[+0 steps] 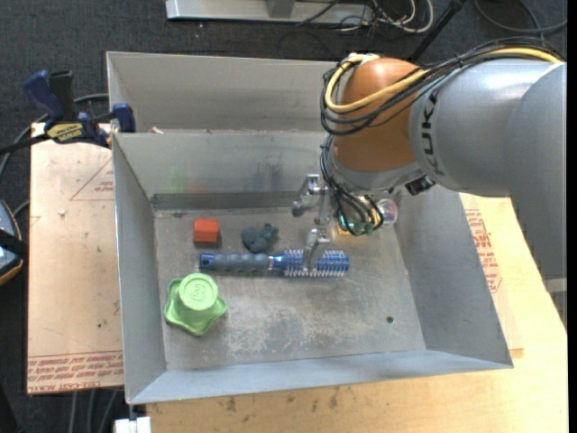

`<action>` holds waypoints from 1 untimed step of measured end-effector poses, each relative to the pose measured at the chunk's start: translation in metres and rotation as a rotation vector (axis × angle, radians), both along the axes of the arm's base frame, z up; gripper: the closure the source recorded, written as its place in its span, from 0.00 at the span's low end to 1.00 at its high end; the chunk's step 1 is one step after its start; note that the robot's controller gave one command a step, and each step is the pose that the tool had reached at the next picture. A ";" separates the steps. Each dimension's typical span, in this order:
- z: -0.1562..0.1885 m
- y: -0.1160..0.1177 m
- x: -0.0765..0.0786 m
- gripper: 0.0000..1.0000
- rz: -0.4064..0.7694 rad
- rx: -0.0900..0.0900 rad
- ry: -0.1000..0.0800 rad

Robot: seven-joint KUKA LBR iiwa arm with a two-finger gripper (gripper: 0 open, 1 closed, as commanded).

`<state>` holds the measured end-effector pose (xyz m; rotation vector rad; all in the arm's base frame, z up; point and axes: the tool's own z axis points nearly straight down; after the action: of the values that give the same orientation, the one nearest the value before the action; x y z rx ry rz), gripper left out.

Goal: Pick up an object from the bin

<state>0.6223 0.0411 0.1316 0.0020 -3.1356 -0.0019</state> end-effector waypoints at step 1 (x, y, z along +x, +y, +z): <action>-0.057 -0.011 -0.013 0.00 -0.035 0.002 -0.013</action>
Offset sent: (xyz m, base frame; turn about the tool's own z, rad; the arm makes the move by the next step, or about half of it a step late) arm -0.0156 -0.0117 -0.0589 0.0341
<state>0.6093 0.0303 0.0747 -0.0528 -3.1486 -0.0053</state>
